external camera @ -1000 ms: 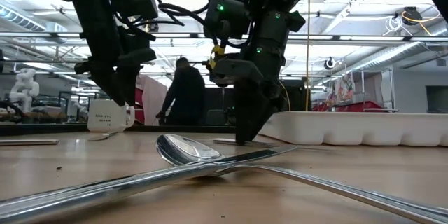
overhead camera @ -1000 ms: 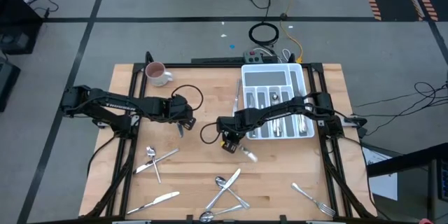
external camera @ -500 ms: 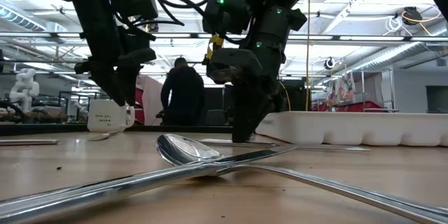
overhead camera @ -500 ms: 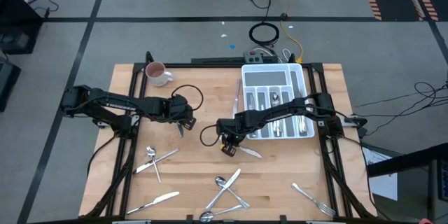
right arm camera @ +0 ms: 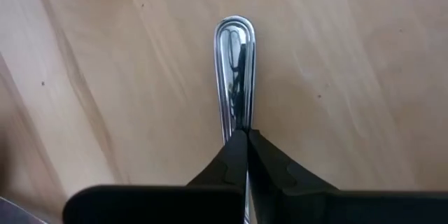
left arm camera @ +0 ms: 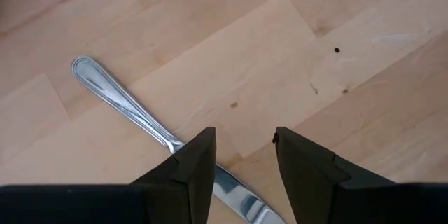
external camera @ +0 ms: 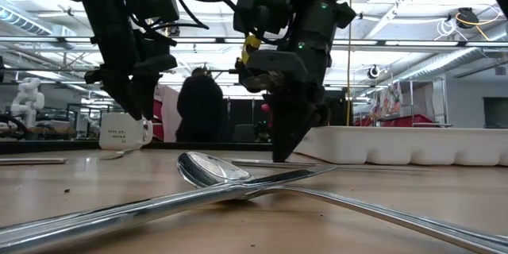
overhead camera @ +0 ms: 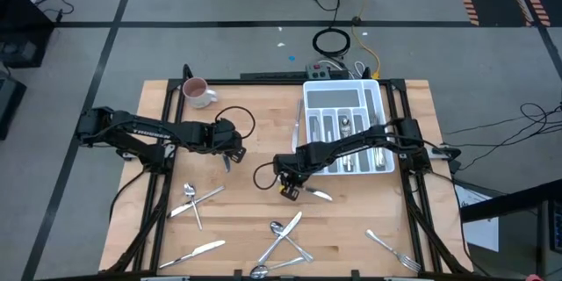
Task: Sort silverware
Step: Put the knife in the left section of the silverware tray
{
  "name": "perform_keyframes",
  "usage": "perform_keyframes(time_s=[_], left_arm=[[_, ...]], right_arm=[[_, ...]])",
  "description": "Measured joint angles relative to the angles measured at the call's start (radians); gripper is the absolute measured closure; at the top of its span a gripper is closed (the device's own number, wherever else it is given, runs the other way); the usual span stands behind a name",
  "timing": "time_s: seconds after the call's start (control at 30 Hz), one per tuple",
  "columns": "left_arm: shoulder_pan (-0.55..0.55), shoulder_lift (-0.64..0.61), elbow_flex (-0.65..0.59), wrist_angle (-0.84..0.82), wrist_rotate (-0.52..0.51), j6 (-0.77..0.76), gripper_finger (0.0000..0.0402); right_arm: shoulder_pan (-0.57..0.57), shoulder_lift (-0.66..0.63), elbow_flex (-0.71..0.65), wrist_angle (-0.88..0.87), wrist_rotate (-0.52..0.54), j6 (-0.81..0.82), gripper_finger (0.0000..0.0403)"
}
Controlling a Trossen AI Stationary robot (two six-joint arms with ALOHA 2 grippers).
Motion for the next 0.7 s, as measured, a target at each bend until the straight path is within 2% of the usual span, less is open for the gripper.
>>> perform_keyframes(time_s=[0.17,0.53,0.7], left_arm=[[0.000,0.000,0.000,0.000,-0.004,0.000,0.0246],[0.000,0.000,0.000,0.000,-0.006,0.000,0.0246],[0.000,0.000,0.000,0.000,-0.014,0.002,0.0246]], right_arm=[[-0.001,0.000,0.001,-0.006,-0.028,-0.032,0.0396],[0.004,-0.002,0.002,-0.058,-0.032,-0.037,0.0278],[0.021,-0.002,0.004,-0.099,-0.028,-0.054,0.0253]])
